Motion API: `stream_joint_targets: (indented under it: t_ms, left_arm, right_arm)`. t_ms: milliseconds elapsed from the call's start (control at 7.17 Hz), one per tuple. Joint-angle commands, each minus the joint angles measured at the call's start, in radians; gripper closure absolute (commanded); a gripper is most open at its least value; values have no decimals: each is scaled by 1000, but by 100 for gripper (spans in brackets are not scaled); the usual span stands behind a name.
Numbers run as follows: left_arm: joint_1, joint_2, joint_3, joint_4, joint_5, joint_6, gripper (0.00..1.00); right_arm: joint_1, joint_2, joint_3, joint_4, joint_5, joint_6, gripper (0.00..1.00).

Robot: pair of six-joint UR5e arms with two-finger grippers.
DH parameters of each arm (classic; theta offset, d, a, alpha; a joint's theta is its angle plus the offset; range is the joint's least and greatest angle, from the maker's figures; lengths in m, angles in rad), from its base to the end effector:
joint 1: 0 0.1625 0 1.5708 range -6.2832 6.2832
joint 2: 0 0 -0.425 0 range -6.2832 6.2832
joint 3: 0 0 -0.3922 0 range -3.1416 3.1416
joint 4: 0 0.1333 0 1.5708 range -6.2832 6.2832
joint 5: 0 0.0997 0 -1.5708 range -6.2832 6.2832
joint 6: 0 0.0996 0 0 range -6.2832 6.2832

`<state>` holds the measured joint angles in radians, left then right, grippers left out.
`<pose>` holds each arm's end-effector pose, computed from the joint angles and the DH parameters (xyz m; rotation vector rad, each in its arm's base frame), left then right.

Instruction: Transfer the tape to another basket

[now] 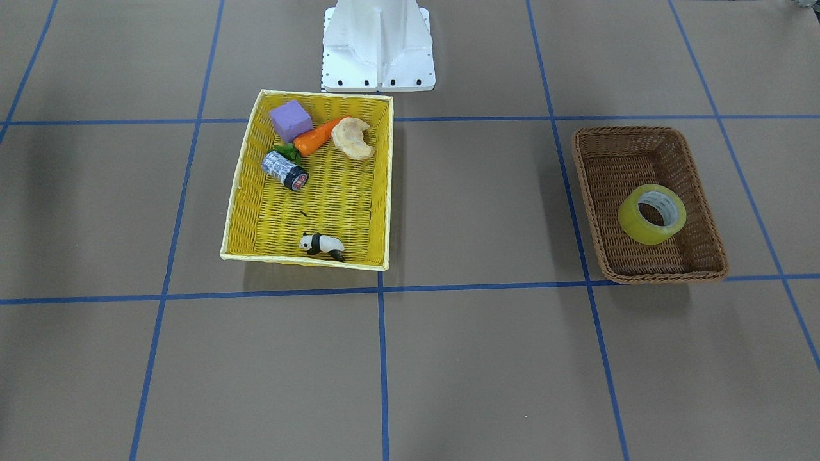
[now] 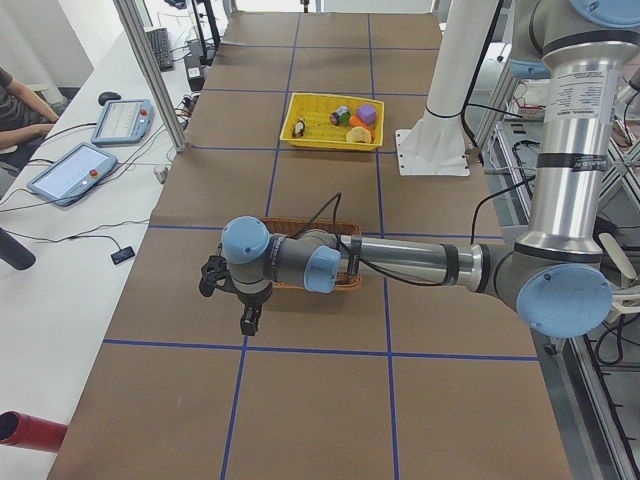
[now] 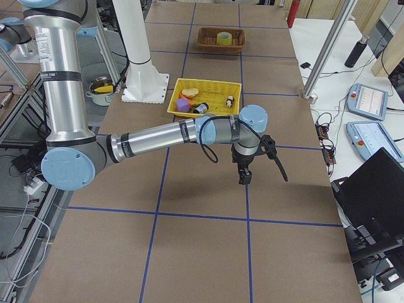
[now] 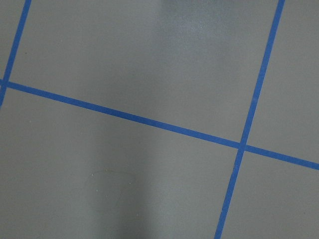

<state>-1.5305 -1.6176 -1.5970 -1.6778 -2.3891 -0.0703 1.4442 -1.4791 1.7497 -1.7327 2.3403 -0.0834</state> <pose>-0.0395 -0.5233 0.6075 0.1245 0.8241 0.0454 -0.0026 -0.5276 0.5412 0.0869 -0.7727 -0.2412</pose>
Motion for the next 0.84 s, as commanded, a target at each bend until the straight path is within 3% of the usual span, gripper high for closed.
stream_joint_targets:
  t_ms: [0, 139, 418, 697]
  left_arm:
    - [-34, -4, -50, 106, -1, 1, 2]
    - [-36, 19, -93, 172, 2, 10, 2]
    - [-33, 73, -99, 69, 31, 4, 2]
    - [-31, 79, -107, 62, 27, 7, 2]
  right_arm:
    - [-5, 10, -6, -19, -3, -16, 0]
    - [-4, 8, -4, -18, -3, -16, 0]
    - [-1, 6, -4, -18, -4, -16, 0]
    - [1, 8, -4, -16, -22, -16, 0]
